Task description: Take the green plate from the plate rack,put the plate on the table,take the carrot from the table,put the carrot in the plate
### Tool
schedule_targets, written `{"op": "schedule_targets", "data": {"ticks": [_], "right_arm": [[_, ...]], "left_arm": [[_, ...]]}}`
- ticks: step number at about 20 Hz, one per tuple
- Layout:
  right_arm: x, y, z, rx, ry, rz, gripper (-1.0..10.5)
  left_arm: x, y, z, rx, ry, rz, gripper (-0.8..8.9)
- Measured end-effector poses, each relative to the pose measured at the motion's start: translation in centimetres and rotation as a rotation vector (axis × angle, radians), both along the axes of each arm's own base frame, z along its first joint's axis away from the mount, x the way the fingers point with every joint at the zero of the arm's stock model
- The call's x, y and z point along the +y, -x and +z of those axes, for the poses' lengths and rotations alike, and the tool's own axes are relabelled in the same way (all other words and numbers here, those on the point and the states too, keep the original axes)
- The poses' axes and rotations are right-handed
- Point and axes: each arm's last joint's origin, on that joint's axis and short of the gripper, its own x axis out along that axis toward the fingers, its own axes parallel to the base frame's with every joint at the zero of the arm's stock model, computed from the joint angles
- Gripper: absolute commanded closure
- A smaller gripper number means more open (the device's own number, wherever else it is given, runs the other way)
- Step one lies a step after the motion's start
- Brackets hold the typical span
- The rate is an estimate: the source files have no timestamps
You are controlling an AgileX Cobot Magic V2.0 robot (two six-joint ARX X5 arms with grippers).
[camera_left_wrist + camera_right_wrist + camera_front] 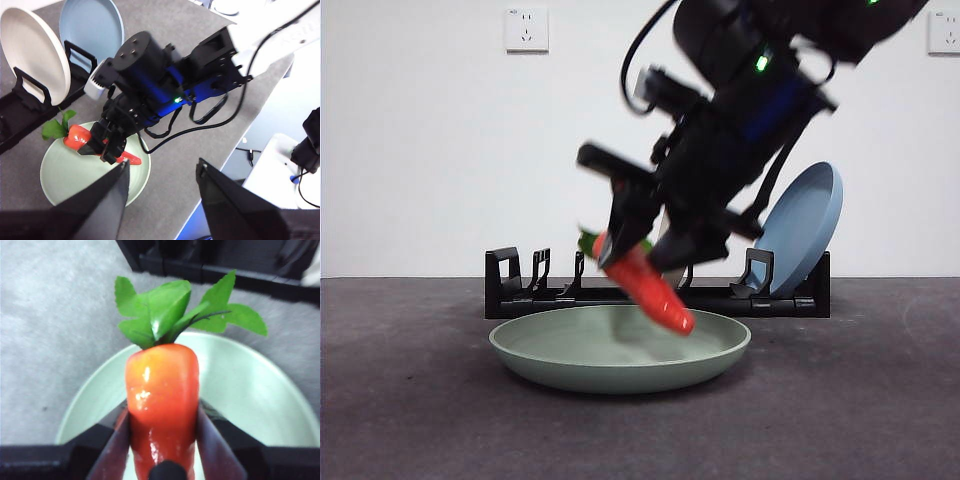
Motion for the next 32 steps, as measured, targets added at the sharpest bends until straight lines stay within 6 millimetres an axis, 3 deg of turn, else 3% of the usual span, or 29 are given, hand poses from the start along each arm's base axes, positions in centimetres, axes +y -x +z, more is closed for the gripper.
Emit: {"op": "schedule_targets", "data": {"ticks": [4,7,10,11,15,17,21,26,29,32], "right_arm": [[0.5,-0.6,-3.1,0.058,0.039,-0.007,9.6],[0.6,-0.6,-3.6,0.071,0.046,-0.004,9.2],[0.7,-0.5,-3.6,0.074,0.045,0.002,5.2],[0.7,-0.5,-3.7,0.076,0.046,0.002,4.3],[0.5,-0.3,-3.6,0.097,0.056,-0.002,4.1],[0.3,0.0,-2.3,0.085,0.046,-0.003,4.1],[-1.5,2.2,3.9,0.027,0.001,0.0,4.1],[-7.3,9.1,10.8,0.073,0.083,0.03,4.1],[-11.4,14.0,12.9,0.135,0.139,0.035,4.2],[-14.8,18.2,13.8,0.179,0.173,0.034,4.2]], "left_arm": [[0.1,0.1,-0.2,0.012,-0.018,0.0,5.9],[0.1,0.1,-0.2,0.015,-0.022,0.0,5.9],[0.2,0.1,-0.3,0.023,-0.034,0.0,5.9],[0.2,0.1,-0.4,0.027,-0.04,0.0,5.9],[0.3,0.2,-0.6,0.039,-0.058,0.0,5.9],[0.3,0.2,-0.6,0.039,-0.058,0.0,5.9],[0.3,0.2,-0.6,0.043,-0.063,0.0,5.9],[0.6,0.4,-1.1,0.078,-0.115,0.0,5.9],[0.7,0.5,-1.3,0.088,-0.13,0.0,5.9],[0.7,0.5,-1.3,0.094,-0.139,0.0,5.93]]}}
